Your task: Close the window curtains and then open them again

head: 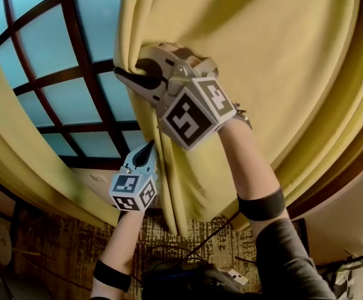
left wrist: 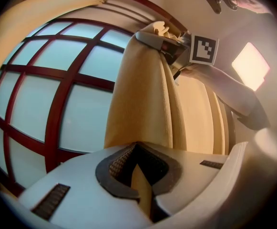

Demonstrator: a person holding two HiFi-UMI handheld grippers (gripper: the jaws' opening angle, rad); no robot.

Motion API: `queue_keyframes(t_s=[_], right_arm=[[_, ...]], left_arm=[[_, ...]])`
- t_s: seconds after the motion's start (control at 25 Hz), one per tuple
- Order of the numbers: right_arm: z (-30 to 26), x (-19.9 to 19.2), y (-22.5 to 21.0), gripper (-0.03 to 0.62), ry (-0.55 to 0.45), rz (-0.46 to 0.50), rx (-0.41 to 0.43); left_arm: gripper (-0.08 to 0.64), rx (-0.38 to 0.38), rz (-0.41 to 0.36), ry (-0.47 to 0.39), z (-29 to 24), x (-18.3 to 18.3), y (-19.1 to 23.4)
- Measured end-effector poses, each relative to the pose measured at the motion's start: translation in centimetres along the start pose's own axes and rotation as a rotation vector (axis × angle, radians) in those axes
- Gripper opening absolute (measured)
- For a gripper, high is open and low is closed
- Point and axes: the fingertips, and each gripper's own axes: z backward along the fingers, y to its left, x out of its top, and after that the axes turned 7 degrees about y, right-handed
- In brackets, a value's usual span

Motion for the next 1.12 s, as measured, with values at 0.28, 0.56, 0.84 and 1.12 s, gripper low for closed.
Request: queue_keyframes(t_s=[0.28,0.56,0.84,1.12], right_arm=[[-5.0,3.1,1.0,0.052,-0.044,0.008,0.029],[-11.0,7.3,4.5,0.044,-0.065,0.077,0.124],[-16.2,11.5,4.9,0.044,-0.15,0.059,0.126],[-21.7,13.2,6.6,0.041,-0.135,0.099,0.168]], left_arm=[[0.001,0.049,-0.002,-0.014,2.7,0.5,4.6],[0.001,0.118,-0.004,-0.002,5.5,0.3,9.6],[0.001,0.196,0.022,-0.056,9.7,1.3,16.1],[0.001,0.221,0.056,-0.057,10.6,1.4,21.5]])
